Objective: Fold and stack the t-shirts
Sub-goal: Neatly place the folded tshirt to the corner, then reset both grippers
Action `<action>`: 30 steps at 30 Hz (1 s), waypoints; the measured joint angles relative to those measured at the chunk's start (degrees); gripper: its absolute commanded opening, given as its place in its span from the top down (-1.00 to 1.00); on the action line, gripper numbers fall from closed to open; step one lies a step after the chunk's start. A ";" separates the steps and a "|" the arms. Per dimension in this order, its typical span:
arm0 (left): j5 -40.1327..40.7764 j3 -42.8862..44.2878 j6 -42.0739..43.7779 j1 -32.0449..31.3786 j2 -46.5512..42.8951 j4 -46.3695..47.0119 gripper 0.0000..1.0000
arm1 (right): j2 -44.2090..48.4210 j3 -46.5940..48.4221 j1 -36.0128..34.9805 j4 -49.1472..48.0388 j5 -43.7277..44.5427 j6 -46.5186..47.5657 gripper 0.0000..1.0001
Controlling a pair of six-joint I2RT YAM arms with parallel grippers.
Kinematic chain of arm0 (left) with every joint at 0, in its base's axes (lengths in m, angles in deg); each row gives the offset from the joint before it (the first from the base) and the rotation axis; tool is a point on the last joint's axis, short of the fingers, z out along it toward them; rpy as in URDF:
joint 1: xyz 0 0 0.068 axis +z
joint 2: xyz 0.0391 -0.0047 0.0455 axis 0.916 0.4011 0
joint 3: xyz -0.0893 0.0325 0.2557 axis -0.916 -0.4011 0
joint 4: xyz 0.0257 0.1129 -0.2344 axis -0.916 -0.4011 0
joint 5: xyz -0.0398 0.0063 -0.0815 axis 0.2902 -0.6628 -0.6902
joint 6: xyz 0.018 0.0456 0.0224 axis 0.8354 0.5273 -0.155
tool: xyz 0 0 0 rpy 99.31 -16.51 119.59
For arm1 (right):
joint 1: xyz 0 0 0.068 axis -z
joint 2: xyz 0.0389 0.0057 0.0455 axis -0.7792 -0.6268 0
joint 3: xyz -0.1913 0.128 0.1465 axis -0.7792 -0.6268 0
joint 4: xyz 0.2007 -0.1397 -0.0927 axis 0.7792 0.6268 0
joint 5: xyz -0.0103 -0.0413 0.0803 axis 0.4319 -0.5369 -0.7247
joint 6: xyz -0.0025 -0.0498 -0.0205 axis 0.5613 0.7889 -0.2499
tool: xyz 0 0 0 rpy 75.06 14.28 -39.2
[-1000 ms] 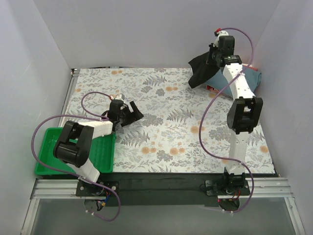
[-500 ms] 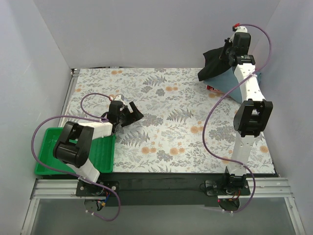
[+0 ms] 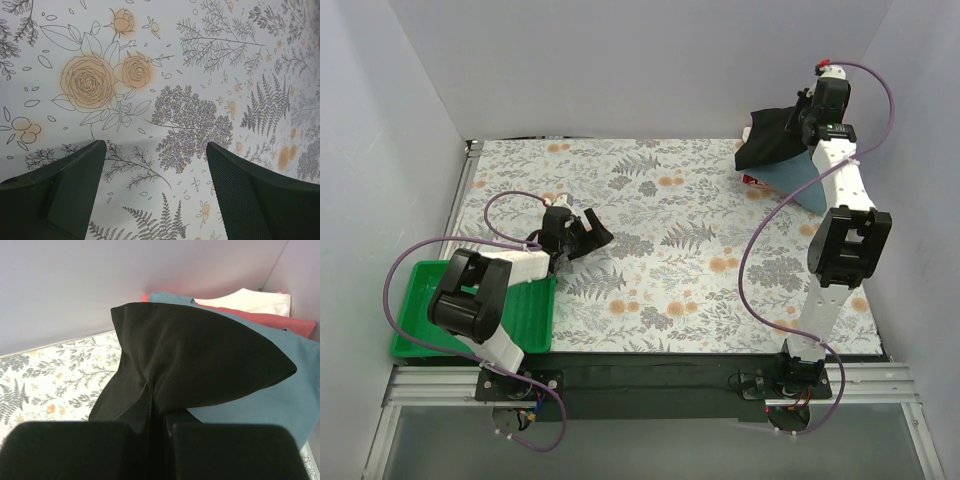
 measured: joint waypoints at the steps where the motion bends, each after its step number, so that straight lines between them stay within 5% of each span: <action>1: -0.09 -0.07 -0.07 0.00 -0.07 0.00 -0.62 | 0.13 -0.70 0.09 -0.28 0.24 0.11 0.97; 11: -0.74 -1.31 -0.07 0.00 -2.10 -1.60 -0.62 | 0.31 -5.60 -0.87 -3.17 8.79 4.35 0.97; 13: -0.76 -1.33 -0.07 0.00 -2.49 -2.38 -0.62 | 0.31 -5.92 -1.33 -3.34 11.89 5.57 0.84; 14: -0.76 -1.38 -0.04 0.00 -2.62 -2.60 -0.62 | 0.31 -5.92 -1.64 -3.52 13.94 6.21 0.65; 15: -0.79 -1.44 -0.07 0.00 -2.73 -2.73 -0.62 | 0.31 -5.92 -1.86 -3.63 15.89 6.58 0.11; 18: -0.83 -1.66 -0.07 0.00 -2.99 -2.89 -0.63 | 0.31 -5.90 -2.78 -4.24 22.58 8.44 -0.91; 30: -0.68 -1.84 0.17 0.00 -5.86 -5.09 -0.63 | 1.51 -8.85 -4.72 -8.76 36.94 14.05 -0.97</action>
